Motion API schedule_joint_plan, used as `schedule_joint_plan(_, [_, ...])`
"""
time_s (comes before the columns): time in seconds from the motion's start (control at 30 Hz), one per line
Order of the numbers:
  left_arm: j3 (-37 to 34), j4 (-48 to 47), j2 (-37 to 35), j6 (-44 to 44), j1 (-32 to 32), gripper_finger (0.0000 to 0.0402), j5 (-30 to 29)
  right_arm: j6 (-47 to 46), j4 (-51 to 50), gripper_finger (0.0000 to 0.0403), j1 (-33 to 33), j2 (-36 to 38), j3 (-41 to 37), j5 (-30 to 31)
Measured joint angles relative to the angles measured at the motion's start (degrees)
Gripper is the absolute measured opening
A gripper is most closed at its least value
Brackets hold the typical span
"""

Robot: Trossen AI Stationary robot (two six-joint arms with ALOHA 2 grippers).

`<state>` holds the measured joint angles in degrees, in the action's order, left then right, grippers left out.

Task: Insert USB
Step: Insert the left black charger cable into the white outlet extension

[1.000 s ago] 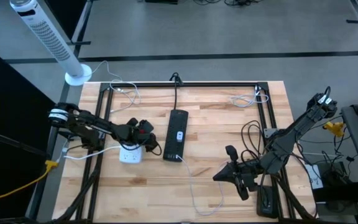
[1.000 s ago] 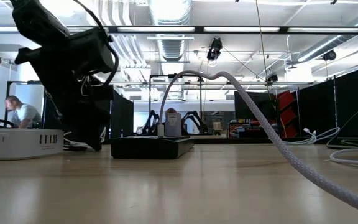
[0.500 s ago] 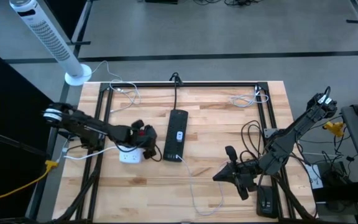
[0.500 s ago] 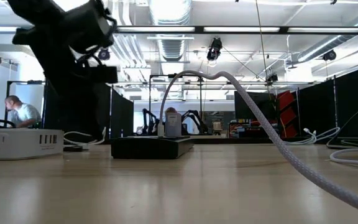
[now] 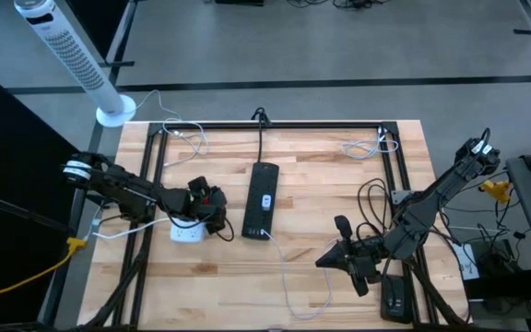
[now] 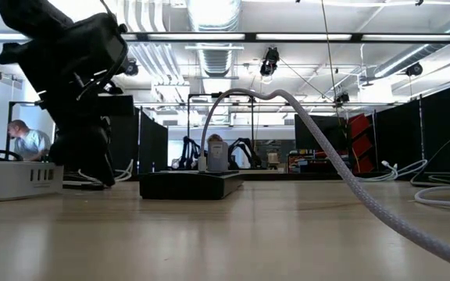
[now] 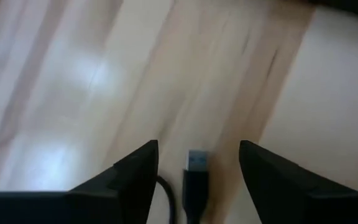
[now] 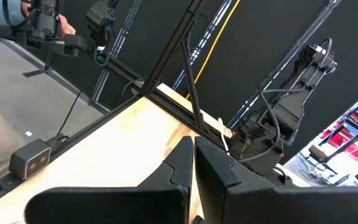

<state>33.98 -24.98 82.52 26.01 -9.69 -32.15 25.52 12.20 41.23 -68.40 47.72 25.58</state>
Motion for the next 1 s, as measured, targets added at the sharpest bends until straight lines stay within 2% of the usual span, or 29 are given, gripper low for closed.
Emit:
schedule_joint_plan(0.13, [0.0, -2.2, 0.0, 1.1, 0.0, 0.0221, -0.3, 0.0, 0.0, 0.0000, 0.0, 0.0, 0.0, 0.0])
schedule_joint_plan(0.3, [-0.2, -7.3, 0.0, 6.8, 0.0, 0.0208, -0.1, -0.5, -0.1, 0.0000, 0.0, 0.0, 0.0, 0.0])
schedule_joint_plan(0.5, [-2.2, -4.9, -0.2, 7.6, 0.0, 0.0183, 1.7, -0.7, -0.1, 0.0000, 0.0, 0.0, 0.0, 0.0])
schedule_joint_plan(0.67, [-2.9, -3.8, -0.2, 7.6, 0.0, 0.0139, 2.2, -0.6, 0.0, 0.0000, 0.0, 0.0, 0.0, 0.0])
schedule_joint_plan(0.83, [-2.9, -2.3, -0.2, 4.3, 0.1, 0.0045, 4.7, -0.4, 0.0, 0.0000, 0.0, 0.0, 0.0, 0.0])
schedule_joint_plan(1.0, [-1.2, -2.7, 0.1, 3.2, 0.1, 0.0043, 4.7, -0.2, 0.0, 0.0000, 0.0, 0.0, 0.0, 0.0])
